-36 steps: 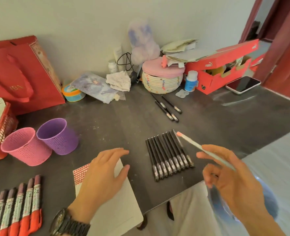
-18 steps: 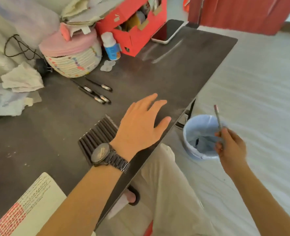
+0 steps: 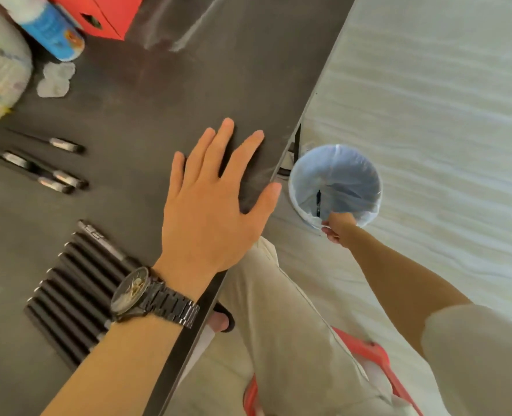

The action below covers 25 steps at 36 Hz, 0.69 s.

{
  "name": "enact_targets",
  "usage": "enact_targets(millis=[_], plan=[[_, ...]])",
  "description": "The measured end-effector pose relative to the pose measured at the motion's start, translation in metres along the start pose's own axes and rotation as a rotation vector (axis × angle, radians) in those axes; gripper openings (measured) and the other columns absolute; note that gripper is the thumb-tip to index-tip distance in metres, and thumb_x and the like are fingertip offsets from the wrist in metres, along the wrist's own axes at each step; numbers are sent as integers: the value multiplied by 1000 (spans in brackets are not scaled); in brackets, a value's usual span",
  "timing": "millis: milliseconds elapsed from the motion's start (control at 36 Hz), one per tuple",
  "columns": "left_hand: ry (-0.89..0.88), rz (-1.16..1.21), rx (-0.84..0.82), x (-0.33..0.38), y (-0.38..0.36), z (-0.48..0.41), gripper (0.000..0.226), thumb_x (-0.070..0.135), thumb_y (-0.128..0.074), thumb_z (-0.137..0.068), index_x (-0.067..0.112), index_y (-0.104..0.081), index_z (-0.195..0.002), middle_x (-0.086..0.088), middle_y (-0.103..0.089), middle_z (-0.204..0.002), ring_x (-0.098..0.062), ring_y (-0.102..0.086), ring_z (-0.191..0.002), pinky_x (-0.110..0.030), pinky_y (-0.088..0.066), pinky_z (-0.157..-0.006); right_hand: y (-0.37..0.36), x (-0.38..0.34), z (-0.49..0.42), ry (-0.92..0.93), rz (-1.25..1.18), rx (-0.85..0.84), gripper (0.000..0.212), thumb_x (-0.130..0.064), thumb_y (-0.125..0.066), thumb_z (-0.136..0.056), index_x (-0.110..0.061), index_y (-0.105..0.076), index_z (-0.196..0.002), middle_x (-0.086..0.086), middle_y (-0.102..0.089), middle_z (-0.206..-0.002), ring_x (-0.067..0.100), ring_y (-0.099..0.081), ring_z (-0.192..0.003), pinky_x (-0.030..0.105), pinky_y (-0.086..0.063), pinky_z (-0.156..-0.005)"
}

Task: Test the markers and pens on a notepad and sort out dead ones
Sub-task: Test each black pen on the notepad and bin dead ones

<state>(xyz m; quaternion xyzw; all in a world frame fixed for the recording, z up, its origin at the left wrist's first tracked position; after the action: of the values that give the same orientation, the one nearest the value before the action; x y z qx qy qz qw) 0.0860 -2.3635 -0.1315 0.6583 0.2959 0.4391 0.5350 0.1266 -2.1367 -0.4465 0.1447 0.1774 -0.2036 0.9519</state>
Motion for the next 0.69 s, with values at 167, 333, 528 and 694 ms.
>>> enact_targets(millis=[167,333,528,694], plan=[[33,31,16,2,2,-3,63,62,-42,-94,42,-31,-152,8,-19,-165,-15,-11,-153,-50,-12,-123,-6,-30,-38,139,170,45,33,-14,-49,-101,4,-57,-127,14,-60,-98,23,-61,-78,32,-52,-68],[54,39,16,1,1,-4,62,60,-45,-93,41,-33,-151,8,-21,-164,-15,-13,-152,-51,-14,-122,-18,-10,-48,217,757,165,51,-32,-49,-102,3,-46,-139,22,-58,-126,40,-58,-110,40,-44,-83],[47,41,30,-1,-1,-4,63,60,-46,-92,41,-34,-151,7,-23,-163,-17,-15,-152,-52,-16,-121,-24,7,-35,302,970,140,39,-15,-53,-93,-6,-55,-130,18,-62,-114,31,-53,-91,38,-45,-75],[22,38,18,-2,-3,-2,63,61,-45,-94,40,-32,-152,5,-21,-164,-18,-14,-152,-52,-15,-122,-10,-9,-1,481,906,165,32,-11,-48,-91,-11,-67,-116,13,-68,-105,36,-59,-88,38,-49,-75]])
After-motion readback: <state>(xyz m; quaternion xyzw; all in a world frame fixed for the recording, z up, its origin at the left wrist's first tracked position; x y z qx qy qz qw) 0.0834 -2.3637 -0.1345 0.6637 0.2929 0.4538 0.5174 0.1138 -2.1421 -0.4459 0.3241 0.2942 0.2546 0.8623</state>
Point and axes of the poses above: each hand's wrist, its own z-axis away from the middle knuckle, its own y-axis out of the back of the hand, x = y × z, the point moved 3 cm from there along -z, towards the middle knuckle
